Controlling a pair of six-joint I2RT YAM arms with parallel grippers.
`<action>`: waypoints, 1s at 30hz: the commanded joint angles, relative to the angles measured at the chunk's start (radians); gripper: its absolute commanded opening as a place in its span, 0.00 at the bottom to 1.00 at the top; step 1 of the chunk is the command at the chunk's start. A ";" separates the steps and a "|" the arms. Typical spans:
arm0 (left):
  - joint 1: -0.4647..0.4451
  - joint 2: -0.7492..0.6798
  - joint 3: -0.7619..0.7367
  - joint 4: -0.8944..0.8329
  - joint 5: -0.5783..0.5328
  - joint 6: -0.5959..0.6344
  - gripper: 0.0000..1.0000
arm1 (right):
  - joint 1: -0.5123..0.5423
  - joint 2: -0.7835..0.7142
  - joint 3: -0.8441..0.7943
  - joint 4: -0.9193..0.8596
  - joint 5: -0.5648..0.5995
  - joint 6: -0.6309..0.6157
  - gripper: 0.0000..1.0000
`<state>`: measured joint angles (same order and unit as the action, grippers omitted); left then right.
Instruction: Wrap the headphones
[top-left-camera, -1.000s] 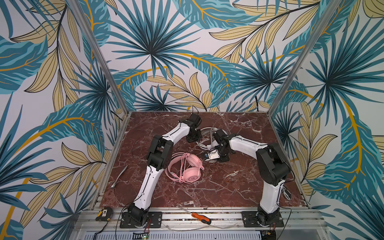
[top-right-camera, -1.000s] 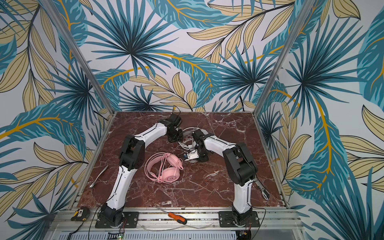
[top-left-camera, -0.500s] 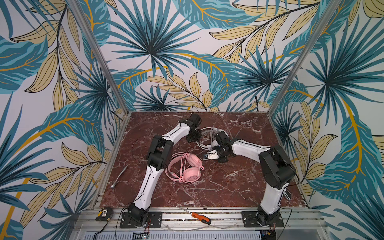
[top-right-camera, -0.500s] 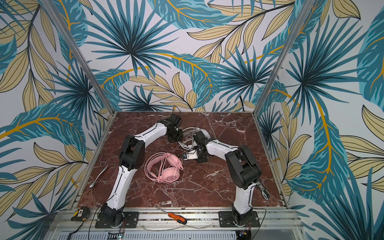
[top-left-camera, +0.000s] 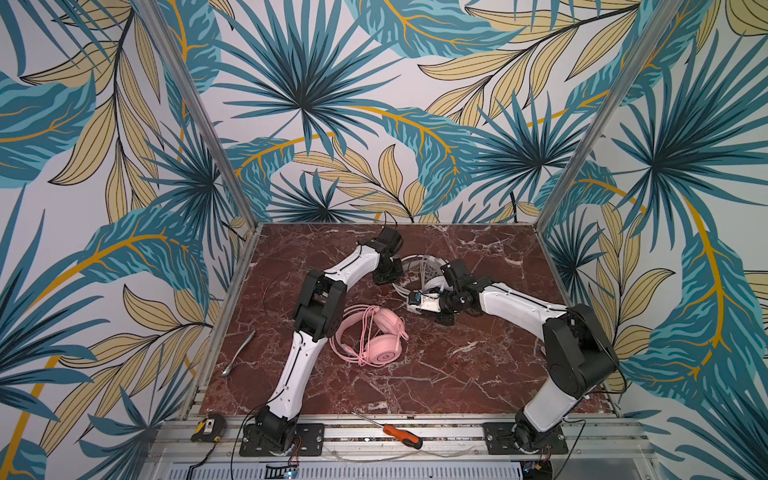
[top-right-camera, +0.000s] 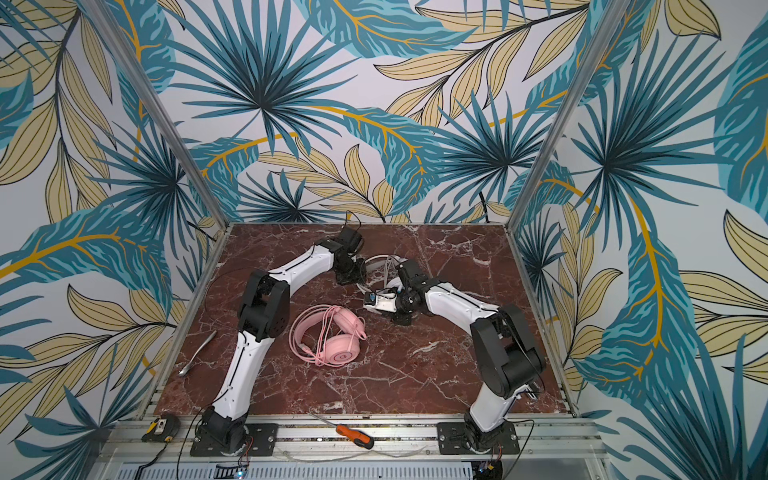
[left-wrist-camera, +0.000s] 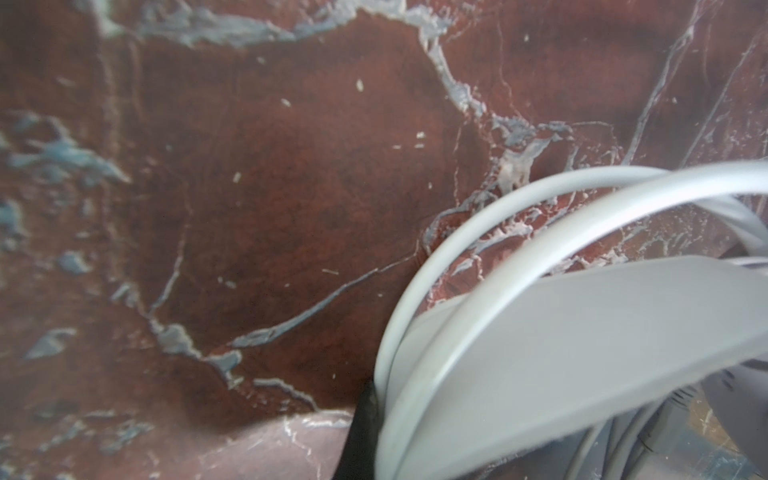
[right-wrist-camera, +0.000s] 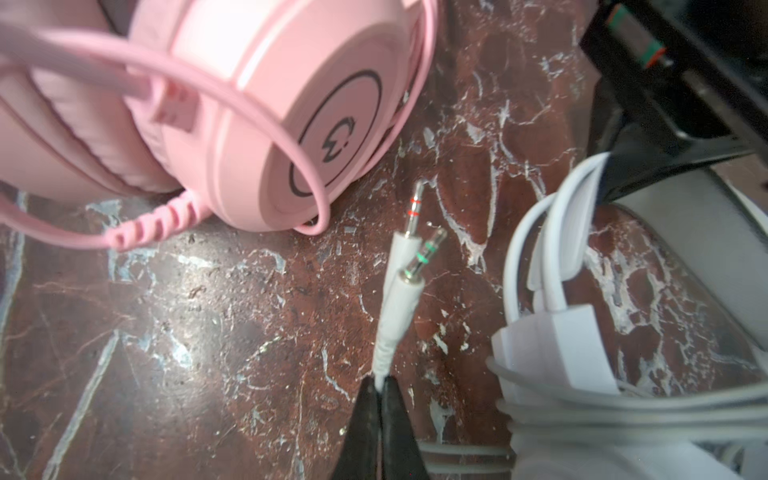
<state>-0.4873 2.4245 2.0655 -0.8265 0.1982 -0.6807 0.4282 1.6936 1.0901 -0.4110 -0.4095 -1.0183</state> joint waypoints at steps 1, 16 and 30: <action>-0.011 0.018 0.001 -0.010 0.023 -0.008 0.00 | -0.003 -0.031 -0.019 0.035 -0.106 0.123 0.00; -0.019 -0.008 -0.017 -0.010 0.005 -0.002 0.00 | -0.014 -0.086 0.014 0.256 -0.236 0.580 0.00; -0.029 -0.069 -0.053 -0.010 -0.007 -0.017 0.00 | -0.042 -0.074 0.039 0.280 -0.106 1.016 0.00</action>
<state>-0.4995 2.4062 2.0384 -0.8230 0.2035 -0.6842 0.3794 1.6348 1.0966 -0.1352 -0.5102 -0.1345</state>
